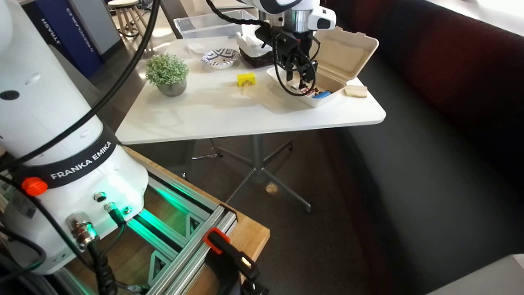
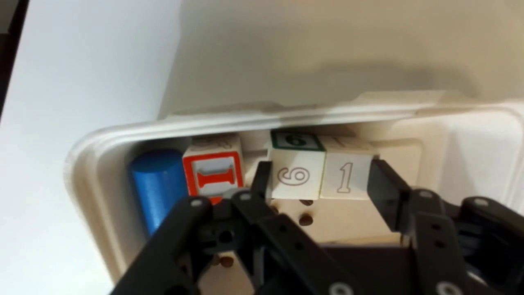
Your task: Remove two blocks from the food pack and put them on the table.
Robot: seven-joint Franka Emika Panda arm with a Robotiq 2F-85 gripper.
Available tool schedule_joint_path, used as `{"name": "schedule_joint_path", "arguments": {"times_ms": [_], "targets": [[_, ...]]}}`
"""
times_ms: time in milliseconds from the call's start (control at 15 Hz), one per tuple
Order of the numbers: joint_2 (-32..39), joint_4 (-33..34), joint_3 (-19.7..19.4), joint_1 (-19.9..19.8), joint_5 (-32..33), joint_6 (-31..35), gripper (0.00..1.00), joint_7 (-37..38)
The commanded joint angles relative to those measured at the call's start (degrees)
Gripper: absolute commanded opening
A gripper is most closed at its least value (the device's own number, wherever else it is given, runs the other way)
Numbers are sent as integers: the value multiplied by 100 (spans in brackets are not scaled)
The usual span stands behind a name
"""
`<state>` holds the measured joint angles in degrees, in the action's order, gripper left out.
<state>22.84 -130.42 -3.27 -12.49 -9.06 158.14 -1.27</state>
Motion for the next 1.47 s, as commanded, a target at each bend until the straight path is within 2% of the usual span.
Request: {"name": "schedule_joint_path", "arguments": {"times_ms": [0,133,200,267,400,733,800,867,1000,1200,1267,1400], "targets": [[229,71,-10,0,-38,132,65,-88],[238,69,-14,7,-27,140,72,-87],[235,64,-21,11,-19,156,78,-86],[226,55,-20,10,-16,156,90,-94],[246,53,-4,-3,-28,143,99,-121],[325,61,-5,-6,-13,122,100,-132],[334,59,-6,-4,-11,131,97,-132],[339,56,-4,-5,-8,134,78,-139],[333,44,-7,0,-5,174,70,-140],[320,40,-6,-4,-8,244,45,-152],[308,28,-18,7,9,276,41,-146],[226,-26,-32,25,36,326,41,-139]]}}
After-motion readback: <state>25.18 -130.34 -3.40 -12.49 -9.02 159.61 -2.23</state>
